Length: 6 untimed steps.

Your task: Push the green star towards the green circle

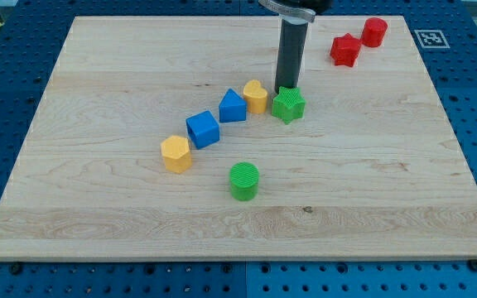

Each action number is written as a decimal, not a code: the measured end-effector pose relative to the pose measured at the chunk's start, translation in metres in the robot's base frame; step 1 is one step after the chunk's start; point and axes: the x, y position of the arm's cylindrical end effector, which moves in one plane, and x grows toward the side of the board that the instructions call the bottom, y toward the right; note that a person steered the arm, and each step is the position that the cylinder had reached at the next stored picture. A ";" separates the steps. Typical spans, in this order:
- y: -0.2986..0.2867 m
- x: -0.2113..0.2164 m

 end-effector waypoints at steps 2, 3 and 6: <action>0.000 0.045; 0.001 0.064; 0.027 0.118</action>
